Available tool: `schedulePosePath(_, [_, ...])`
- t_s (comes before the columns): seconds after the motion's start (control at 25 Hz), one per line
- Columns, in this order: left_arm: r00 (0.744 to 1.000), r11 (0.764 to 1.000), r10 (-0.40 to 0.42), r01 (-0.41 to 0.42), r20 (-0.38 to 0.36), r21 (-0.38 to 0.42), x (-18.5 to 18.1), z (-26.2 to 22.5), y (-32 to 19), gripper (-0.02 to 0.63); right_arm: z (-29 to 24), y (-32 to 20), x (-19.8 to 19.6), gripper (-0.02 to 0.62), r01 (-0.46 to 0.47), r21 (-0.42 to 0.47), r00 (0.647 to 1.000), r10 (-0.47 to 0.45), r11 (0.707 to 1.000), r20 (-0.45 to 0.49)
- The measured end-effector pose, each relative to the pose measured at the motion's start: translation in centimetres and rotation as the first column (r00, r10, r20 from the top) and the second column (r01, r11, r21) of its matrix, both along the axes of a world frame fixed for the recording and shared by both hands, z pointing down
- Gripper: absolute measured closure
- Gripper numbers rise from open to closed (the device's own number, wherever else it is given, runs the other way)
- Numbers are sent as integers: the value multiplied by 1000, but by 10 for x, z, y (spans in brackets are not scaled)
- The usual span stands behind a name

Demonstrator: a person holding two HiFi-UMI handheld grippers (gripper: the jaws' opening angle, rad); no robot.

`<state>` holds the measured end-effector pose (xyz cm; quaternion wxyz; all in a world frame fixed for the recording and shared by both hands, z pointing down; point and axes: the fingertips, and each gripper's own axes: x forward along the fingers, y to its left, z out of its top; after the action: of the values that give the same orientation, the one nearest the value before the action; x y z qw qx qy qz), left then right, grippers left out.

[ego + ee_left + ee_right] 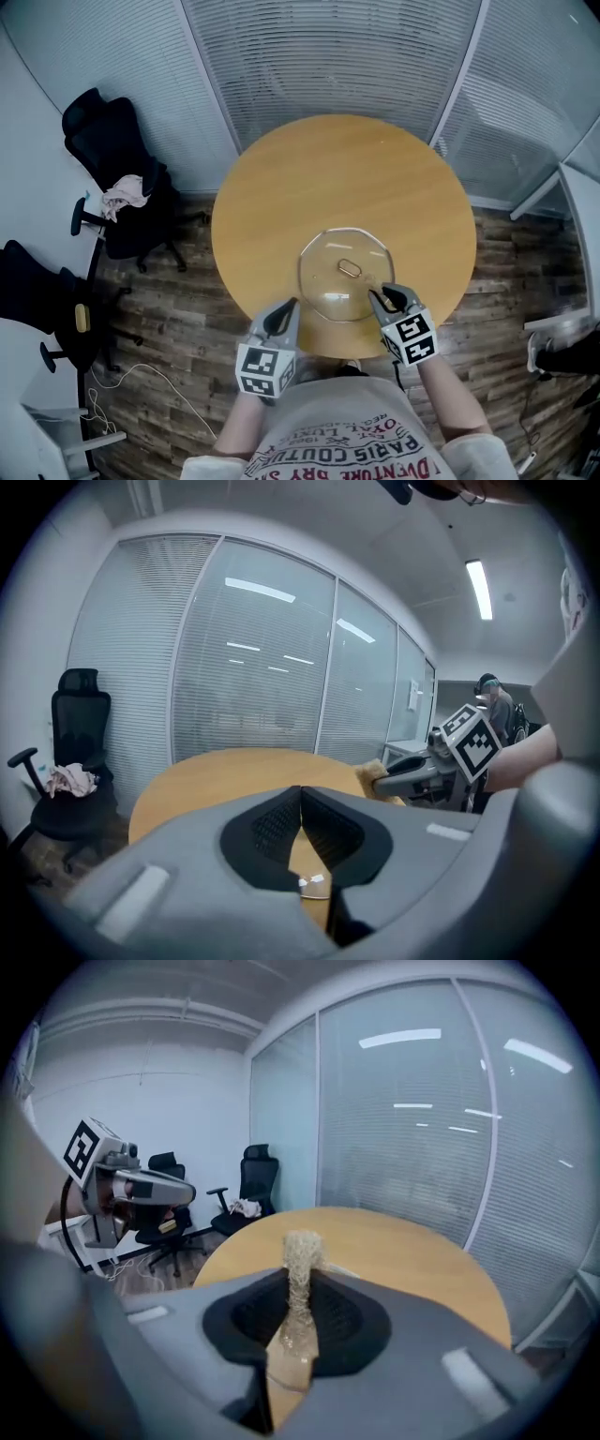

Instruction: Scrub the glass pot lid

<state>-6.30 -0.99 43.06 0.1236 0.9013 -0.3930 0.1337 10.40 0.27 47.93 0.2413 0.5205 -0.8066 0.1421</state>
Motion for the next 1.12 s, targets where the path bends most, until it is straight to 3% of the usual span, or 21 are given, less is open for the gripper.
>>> schedulePosePath(0.16, [1000,998,9,-7,-25,59,5,-25,-9,598,-43,-3,10,532,-86,141,995,77,986,68])
schedulePosePath(0.4, [997,989,44,-34,-64,146,20,-62,-8,598,-97,5,14,534,-123,307,992,109,944,60])
schedulePosePath(0.68, [994,974,75,-55,-83,220,28,-82,-6,598,-124,12,14,535,-173,350,981,131,921,140])
schedulePosePath(1.12, [994,975,60,-39,-92,220,31,-79,-13,598,-130,13,14,535,-181,367,978,126,912,169])
